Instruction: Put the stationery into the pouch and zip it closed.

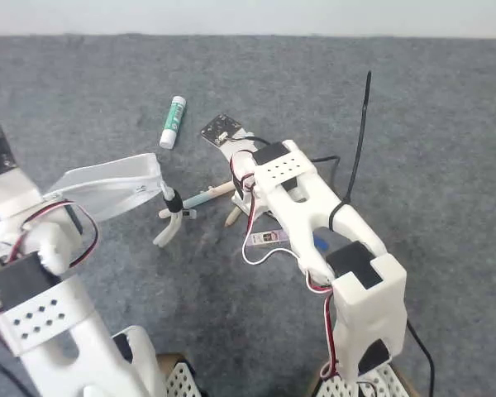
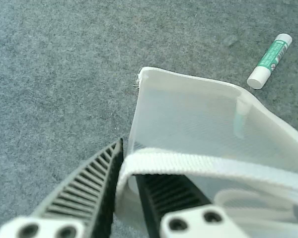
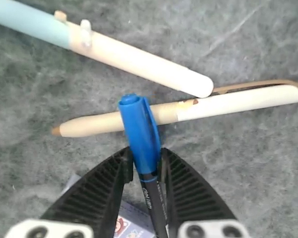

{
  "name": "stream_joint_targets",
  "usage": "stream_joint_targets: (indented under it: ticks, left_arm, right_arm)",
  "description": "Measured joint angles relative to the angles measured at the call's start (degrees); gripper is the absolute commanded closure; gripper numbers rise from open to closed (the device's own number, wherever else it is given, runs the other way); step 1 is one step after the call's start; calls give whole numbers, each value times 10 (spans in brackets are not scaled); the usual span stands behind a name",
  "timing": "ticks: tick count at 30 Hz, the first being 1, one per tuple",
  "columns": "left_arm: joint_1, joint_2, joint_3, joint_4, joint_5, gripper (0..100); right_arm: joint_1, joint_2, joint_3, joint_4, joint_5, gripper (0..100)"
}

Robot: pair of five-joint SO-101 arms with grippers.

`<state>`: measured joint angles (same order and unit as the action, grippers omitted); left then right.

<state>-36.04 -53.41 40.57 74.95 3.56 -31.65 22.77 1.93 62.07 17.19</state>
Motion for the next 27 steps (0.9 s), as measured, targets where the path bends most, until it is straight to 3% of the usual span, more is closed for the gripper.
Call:
stream_joint_targets:
  ticks: [14,20,27]
  left_arm:
    - [0,0,0,0,0,990]
    - [0,0,0,0,0,990]
    - [0,0,0,0,0,990]
  right_arm:
    - [23,-42,0,8,-3,991]
    - [23,-105,5,50,-83,991]
    - [23,-194,5,105,-103,991]
